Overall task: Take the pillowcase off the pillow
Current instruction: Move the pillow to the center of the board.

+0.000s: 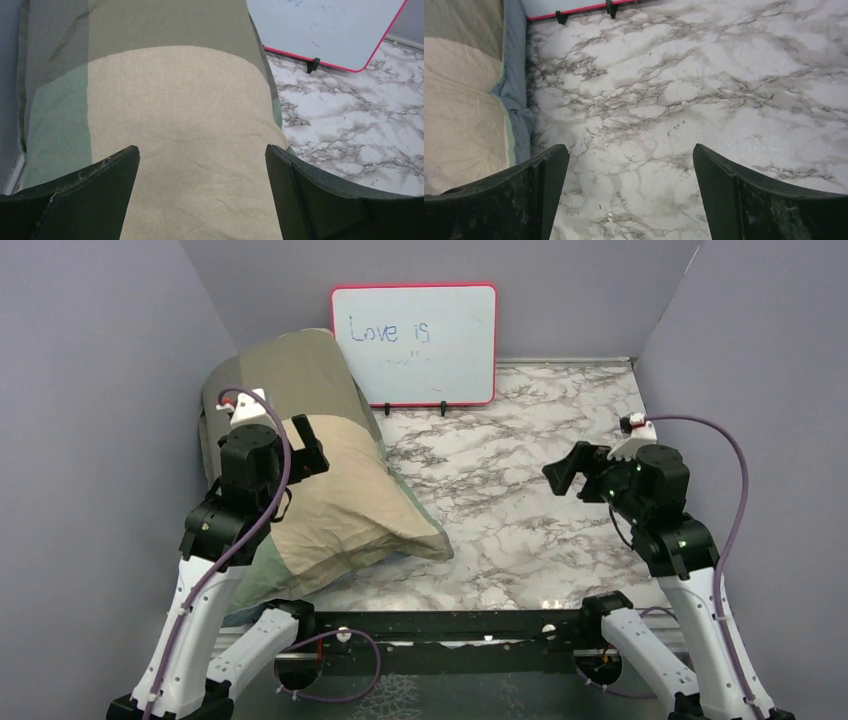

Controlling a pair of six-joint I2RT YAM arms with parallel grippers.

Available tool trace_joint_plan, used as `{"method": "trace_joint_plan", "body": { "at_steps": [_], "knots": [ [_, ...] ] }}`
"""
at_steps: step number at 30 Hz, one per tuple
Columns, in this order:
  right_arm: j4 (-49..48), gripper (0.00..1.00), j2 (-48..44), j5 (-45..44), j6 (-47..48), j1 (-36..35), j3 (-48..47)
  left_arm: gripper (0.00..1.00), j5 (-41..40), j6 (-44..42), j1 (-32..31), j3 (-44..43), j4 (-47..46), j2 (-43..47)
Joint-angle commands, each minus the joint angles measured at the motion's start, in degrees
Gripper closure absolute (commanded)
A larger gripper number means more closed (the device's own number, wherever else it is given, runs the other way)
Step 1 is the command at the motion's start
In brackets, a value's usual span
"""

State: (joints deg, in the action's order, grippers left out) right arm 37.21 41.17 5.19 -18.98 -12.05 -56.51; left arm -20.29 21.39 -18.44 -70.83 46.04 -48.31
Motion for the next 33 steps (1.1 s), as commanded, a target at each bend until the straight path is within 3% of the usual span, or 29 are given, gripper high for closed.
{"method": "trace_joint_plan", "body": {
  "at_steps": [1,4,7,9,12,19,25,26,29,31,33],
  "knots": [
    [-0.9,0.00,-1.8,6.0,-2.9,-0.2,4.4,0.01,2.0,4.0,0.9,4.7,-1.7,2.3],
    [-5.6,0.00,-1.2,17.0,-3.6,-0.3,8.8,0.01,7.4,5.0,1.1,7.3,-1.3,4.1],
    [-15.9,0.00,1.7,30.7,-11.0,-0.4,14.2,0.01,10.2,7.0,1.3,10.6,-2.7,6.8],
    [-22.8,0.00,4.1,35.2,-15.0,-1.4,17.1,0.01,11.1,7.5,1.4,11.7,-2.9,7.8],
    [-27.4,0.00,9.2,33.4,-16.1,-7.8,16.3,0.01,12.4,8.0,1.5,12.4,-2.8,8.7],
    [-30.6,0.00,34.7,20.9,-14.6,-33.5,0.1,0.01,12.3,9.5,1.6,10.1,-1.3,10.9],
    [-32.4,0.00,57.9,21.0,-13.5,-42.9,-13.2,0.01,10.3,8.6,1.6,8.0,2.3,15.1],
    [-30.2,0.08,60.6,20.3,-12.6,-43.7,-15.7,0.01,9.4,8.1,1.6,7.2,3.3,15.4],
    [-26.4,0.54,62.2,16.2,-10.9,-44.9,-16.8,0.01,6.8,6.7,1.6,5.0,6.2,15.5],
    [-28.0,0.96,57.0,11.6,-11.1,-44.9,-12.1,0.01,5.7,6.2,1.7,4.3,7.3,15.6],
    [-28.0,0.99,50.2,4.8,-11.1,-44.9,-7.5,0.01,4.3,6.3,1.6,4.4,7.8,15.9]
  ]
}}
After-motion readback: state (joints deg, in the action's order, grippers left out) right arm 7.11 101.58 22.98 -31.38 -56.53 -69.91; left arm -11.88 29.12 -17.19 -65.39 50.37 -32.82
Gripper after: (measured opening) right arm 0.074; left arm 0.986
